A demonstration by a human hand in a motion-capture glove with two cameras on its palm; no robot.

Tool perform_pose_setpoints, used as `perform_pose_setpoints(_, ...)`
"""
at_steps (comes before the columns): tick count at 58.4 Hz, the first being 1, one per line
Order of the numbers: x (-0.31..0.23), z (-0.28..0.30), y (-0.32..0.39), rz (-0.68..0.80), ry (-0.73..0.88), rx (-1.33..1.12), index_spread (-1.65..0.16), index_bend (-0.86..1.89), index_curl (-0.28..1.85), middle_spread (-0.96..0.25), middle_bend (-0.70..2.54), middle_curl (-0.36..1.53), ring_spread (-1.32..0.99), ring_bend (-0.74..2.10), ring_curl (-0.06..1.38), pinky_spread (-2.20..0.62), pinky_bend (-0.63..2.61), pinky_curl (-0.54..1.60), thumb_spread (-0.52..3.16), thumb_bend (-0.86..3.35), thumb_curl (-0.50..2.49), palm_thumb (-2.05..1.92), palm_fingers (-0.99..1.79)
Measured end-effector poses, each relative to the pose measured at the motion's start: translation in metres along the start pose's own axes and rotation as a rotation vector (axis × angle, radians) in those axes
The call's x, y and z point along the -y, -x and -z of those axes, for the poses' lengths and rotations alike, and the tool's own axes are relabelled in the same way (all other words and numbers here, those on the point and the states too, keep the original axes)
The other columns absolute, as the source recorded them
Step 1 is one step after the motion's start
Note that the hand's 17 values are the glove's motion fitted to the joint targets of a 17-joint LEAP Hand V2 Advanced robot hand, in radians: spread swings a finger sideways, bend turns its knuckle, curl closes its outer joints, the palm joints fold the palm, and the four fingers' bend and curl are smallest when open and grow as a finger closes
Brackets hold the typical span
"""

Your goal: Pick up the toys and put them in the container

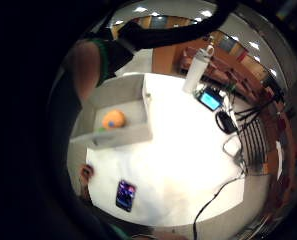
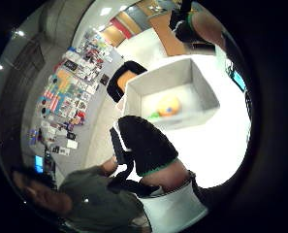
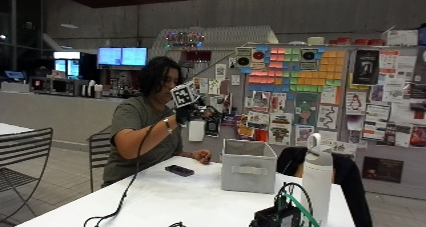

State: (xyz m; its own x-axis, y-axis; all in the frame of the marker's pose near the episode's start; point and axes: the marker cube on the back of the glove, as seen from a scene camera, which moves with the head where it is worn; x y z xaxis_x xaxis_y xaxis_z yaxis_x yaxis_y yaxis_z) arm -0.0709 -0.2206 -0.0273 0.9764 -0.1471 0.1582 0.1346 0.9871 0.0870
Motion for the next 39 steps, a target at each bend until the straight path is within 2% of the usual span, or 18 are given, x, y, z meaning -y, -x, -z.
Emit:
perform_pose_setpoints(2, -0.026, 0.002, -0.004, 0.035, 0.013, -0.012, -0.44, 0.41, 0.61, -0.12, 0.35, 0.48, -0.18, 0.72, 0.33, 0.01, 0.79, 0.34, 1.14, -0.07, 0.31, -0.10, 0.13)
perform_pose_setpoints(8, -0.070, 0.010, -0.018, -0.172, 0.061, 0.016, -0.44, 0.41, 0.59, -0.12, 0.41, 0.49, -0.19, 0.72, 0.32, 0.01, 0.71, 0.31, 1.16, -0.07, 0.28, -0.10, 0.22)
perform_pose_setpoints(16, -0.109, 0.017, -0.036, -0.212, 0.076, 0.014, -0.44, 0.40, 0.58, -0.12, 0.40, 0.47, -0.20, 0.71, 0.31, 0.02, 0.68, 0.31, 1.17, -0.07, 0.25, -0.10, 0.21)
perform_pose_setpoints(39, -0.153, 0.010, -0.050, -0.248, 0.113, -0.047, -0.44, 0.40, 0.54, -0.12, 0.33, 0.43, -0.19, 0.58, 0.26, 0.02, 0.66, 0.31, 1.21, -0.06, 0.21, -0.08, 0.18)
